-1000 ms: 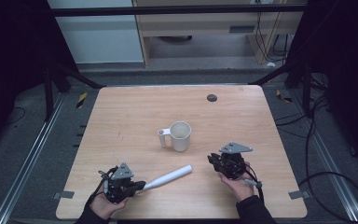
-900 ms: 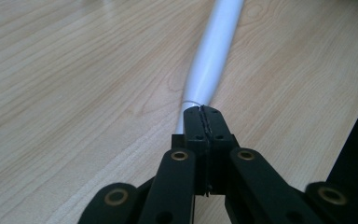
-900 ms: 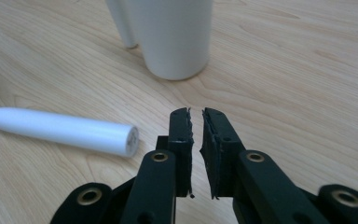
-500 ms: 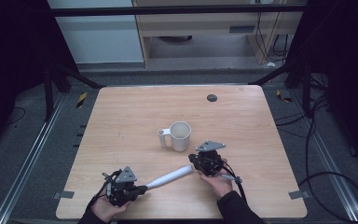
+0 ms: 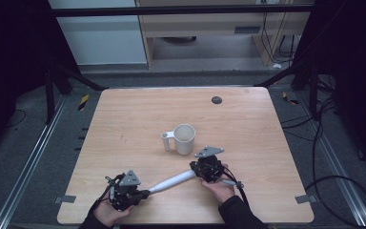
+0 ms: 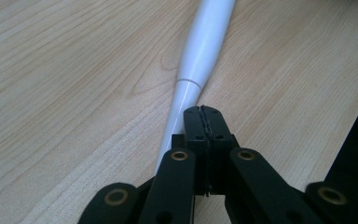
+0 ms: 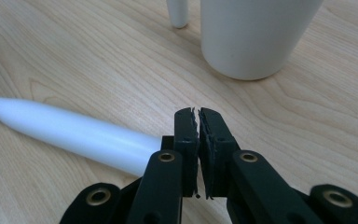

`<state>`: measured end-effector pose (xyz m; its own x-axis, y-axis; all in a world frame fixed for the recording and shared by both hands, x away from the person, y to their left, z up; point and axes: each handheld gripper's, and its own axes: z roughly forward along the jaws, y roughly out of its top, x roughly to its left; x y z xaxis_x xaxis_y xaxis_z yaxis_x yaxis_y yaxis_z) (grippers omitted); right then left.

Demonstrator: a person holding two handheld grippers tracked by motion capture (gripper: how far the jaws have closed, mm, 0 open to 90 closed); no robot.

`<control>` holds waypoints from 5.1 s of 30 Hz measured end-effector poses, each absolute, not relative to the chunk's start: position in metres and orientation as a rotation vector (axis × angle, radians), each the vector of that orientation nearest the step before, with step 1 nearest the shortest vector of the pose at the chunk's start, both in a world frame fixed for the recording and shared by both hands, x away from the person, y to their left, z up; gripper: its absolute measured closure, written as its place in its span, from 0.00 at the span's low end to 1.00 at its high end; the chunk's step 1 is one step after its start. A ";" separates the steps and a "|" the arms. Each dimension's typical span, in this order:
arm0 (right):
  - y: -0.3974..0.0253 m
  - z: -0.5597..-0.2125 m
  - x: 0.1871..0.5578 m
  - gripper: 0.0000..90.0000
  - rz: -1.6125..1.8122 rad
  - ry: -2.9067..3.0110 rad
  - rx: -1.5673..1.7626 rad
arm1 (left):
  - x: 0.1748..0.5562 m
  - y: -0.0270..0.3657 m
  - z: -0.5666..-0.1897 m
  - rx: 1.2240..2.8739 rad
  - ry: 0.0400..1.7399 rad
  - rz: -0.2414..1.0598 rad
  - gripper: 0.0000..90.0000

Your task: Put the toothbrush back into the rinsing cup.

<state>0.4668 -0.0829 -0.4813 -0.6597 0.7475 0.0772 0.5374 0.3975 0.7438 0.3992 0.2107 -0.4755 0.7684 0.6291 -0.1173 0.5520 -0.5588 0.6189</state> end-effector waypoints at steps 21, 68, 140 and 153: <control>-0.086 -0.484 0.455 0.95 1.077 2.434 1.114 | 0.413 0.213 -0.480 2.301 0.946 0.185 1.00; -0.078 -0.491 0.424 0.95 1.084 2.554 1.057 | 0.447 0.209 -0.477 2.211 1.047 0.298 1.00; -0.240 -0.459 0.438 0.86 1.004 2.001 1.397 | 0.427 0.130 -0.460 2.202 0.828 0.229 1.00; -0.266 -0.468 0.443 0.84 0.949 1.903 1.483 | 0.413 0.103 -0.471 2.311 0.717 0.172 1.00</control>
<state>0.4425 -0.2665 -0.4684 -0.2461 0.9692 0.0048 0.5872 0.1451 0.7964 0.4131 0.1029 -0.4708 0.8380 0.5405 -0.0753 0.4473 -0.6013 0.6621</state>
